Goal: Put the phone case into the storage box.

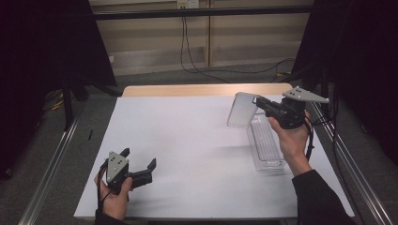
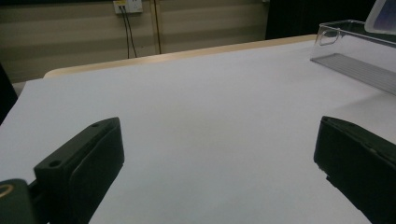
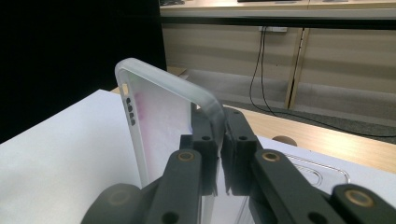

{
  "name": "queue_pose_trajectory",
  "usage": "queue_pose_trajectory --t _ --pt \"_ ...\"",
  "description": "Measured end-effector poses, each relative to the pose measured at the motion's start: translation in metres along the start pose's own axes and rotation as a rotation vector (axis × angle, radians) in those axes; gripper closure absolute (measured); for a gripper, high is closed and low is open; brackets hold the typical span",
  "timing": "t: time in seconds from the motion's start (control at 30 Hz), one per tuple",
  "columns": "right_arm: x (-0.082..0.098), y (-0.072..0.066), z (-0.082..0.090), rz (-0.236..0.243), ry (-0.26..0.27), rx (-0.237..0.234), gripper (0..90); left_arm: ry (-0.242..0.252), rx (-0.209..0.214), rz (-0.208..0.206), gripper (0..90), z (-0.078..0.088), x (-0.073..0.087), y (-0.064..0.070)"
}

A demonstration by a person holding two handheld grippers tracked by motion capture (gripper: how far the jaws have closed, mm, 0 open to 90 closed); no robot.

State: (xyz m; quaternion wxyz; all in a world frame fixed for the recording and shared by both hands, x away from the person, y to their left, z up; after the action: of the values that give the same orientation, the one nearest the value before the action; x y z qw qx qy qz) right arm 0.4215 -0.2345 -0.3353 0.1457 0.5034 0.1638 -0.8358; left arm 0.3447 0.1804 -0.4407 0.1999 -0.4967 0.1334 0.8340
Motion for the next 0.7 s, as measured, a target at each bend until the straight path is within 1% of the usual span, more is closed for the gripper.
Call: queue_pose_trajectory --t 0.03,0.1,0.23,0.3,0.33,0.37,0.47,0.53,0.6,0.7 --pt "0.000 0.001 0.000 -0.005 0.001 -0.001 84.6 0.000 -0.005 -0.008 1.9 0.001 0.002 -0.002" --pt "-0.001 0.003 0.000 -0.005 -0.002 0.005 84.6 0.003 -0.012 -0.003 2.3 0.002 0.003 -0.004" --pt "-0.005 0.008 0.001 0.003 0.011 0.013 84.6 0.032 -0.031 0.005 2.6 0.005 0.002 -0.008" --pt "-0.007 0.010 0.002 0.006 0.016 0.016 84.6 0.045 -0.027 0.007 3.1 0.005 0.001 -0.008" --pt "-0.009 0.011 0.002 0.005 0.018 0.019 84.6 0.051 -0.034 0.006 3.1 0.006 0.001 -0.008" --pt "-0.011 0.012 0.002 0.006 0.018 0.020 84.6 0.062 -0.032 0.003 3.1 0.005 0.002 -0.008" --pt "-0.017 0.015 0.001 0.013 0.024 0.022 84.6 0.070 -0.019 0.009 3.1 0.003 0.004 -0.007" --pt "-0.019 0.018 0.001 0.017 0.024 0.035 84.6 0.081 -0.025 0.006 3.1 0.003 0.005 -0.007" --pt "-0.021 0.019 0.002 0.018 0.027 0.035 84.6 0.094 -0.024 0.004 3.1 0.003 0.005 -0.007" --pt "-0.025 0.023 0.004 0.018 0.034 0.045 84.6 0.105 -0.039 -0.006 3.0 0.008 0.006 -0.011"
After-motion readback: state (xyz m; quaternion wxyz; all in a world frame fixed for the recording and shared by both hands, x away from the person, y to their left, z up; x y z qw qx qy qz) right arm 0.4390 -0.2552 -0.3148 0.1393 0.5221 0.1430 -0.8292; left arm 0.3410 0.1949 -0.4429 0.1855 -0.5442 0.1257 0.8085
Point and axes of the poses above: each handheld gripper's, and its own axes: z roughly backward along the jaws, x roughly out of its underside, y roughly to its right, the point moved 6 cm from there along -z, roughly forward along the jaws, and after that the axes turned 7 degrees about -y, right-handed, at the moved point
